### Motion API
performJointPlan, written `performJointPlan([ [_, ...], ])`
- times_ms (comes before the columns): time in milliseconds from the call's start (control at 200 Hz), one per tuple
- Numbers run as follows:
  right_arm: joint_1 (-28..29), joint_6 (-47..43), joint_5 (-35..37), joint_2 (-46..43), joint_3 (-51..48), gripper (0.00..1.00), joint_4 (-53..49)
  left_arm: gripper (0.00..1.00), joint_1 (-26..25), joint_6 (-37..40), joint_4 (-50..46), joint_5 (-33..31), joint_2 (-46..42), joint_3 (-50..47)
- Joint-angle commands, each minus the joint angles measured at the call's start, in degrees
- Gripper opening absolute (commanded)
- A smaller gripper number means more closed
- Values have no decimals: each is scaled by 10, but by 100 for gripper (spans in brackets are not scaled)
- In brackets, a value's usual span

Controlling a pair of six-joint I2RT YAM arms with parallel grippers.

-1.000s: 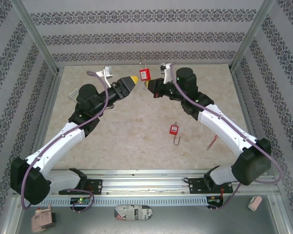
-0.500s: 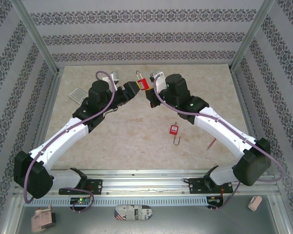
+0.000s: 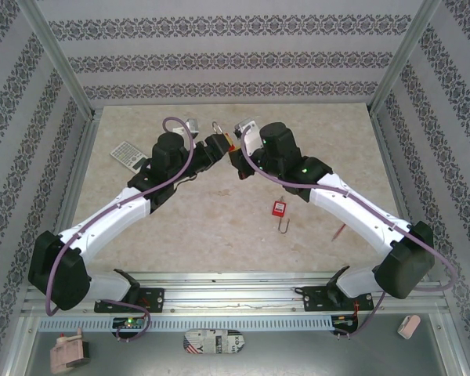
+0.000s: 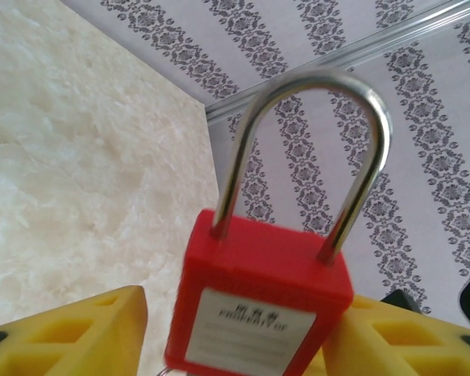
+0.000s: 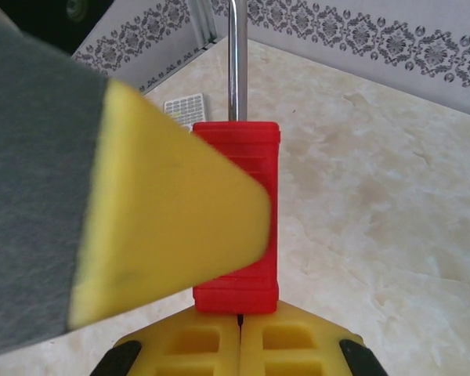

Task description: Unlock with the key

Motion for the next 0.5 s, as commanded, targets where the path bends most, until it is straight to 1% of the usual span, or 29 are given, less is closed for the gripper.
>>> performJointPlan([
  [0,9,-15,-13,-2,24,0,3,54,-6,-3,36,-5,4,-5],
  [90,11,-17,-14,-3,24,0,-2,45,-6,-2,36,-9,5,-9],
  [255,11,-17,-14,-5,24,0,-7,25,-6,-8,50,-6,7,-16],
  [345,9,-10,-25,-6,25,0,-6,17,-6,-12,69,-3,7,-26],
  [385,6,-2,-35,-8,25,7,-3,14,-5,-14,83,-1,6,-33],
  [395,5,1,-40,-9,25,12,-2,13,-6,-14,87,-2,6,-35],
  [405,5,2,-40,-9,25,13,-2,12,-6,-15,91,-1,6,-36],
  [410,4,4,-43,-10,24,17,0,12,-6,-15,92,-1,5,-37],
  [425,2,7,-49,-11,24,21,1,10,-5,-15,97,1,4,-39],
  [450,-2,15,-62,-12,23,28,3,9,-5,-15,104,3,4,-41],
  [495,-12,31,-90,-15,24,35,9,7,-5,-11,121,9,1,-48],
])
